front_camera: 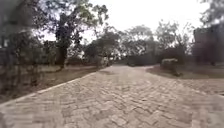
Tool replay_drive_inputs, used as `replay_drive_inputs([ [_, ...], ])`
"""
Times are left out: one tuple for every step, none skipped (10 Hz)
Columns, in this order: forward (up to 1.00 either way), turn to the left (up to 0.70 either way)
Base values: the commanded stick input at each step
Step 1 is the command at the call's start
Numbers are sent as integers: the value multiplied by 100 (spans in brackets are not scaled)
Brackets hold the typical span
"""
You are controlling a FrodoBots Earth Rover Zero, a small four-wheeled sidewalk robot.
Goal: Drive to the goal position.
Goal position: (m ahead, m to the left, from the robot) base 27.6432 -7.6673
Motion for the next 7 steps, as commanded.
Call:
replay_drive_inputs([
  [85, 0],
  [85, 0],
  [85, 0],
  [85, 0],
  [85, 0],
  [85, 0],
  [85, 0],
])
